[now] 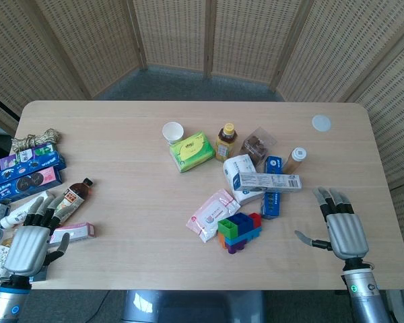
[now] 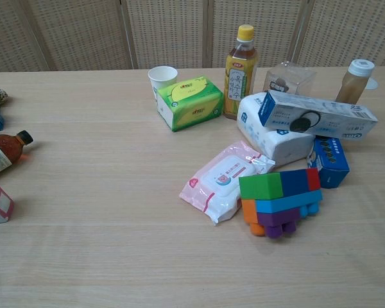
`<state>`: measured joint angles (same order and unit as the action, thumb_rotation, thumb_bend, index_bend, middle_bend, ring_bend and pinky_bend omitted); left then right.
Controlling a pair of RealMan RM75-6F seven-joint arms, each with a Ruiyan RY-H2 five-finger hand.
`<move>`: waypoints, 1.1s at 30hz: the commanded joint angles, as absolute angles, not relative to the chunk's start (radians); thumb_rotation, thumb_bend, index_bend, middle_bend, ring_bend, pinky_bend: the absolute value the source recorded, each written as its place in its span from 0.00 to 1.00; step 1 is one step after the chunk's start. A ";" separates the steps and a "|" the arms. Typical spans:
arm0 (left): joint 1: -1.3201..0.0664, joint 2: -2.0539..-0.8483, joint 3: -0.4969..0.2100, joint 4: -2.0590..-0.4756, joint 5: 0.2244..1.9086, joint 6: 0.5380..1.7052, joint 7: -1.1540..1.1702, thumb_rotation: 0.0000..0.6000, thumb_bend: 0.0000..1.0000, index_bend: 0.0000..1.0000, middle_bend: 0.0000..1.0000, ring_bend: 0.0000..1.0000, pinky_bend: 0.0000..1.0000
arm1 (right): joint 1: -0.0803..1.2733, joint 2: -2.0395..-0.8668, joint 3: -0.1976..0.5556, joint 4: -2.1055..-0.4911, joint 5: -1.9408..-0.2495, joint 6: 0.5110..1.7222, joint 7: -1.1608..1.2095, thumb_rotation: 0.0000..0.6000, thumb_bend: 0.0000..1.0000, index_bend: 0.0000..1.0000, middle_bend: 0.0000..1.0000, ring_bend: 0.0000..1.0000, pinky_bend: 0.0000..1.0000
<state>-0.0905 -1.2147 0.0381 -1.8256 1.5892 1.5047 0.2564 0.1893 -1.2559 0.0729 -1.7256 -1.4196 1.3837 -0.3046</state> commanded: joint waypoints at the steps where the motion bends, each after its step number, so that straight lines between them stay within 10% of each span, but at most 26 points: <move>1: -0.096 -1.223 0.033 -1.816 1.588 1.494 0.247 1.00 0.54 0.21 0.08 0.00 0.00 | 0.185 -1.254 0.073 -1.731 -1.417 1.389 -0.307 0.31 0.19 0.00 0.00 0.00 0.00; 16: -0.121 -1.201 0.036 -1.829 1.584 1.432 0.261 1.00 0.54 0.21 0.08 0.00 0.00 | 0.183 -1.237 0.073 -1.750 -1.426 1.385 -0.271 0.31 0.19 0.00 0.00 0.00 0.00; 33: -0.141 -1.213 0.042 -1.870 1.565 1.380 0.339 1.00 0.54 0.22 0.08 0.00 0.00 | 0.431 -1.405 0.184 -1.516 -1.358 1.091 -0.131 0.36 0.20 0.00 0.00 0.00 0.00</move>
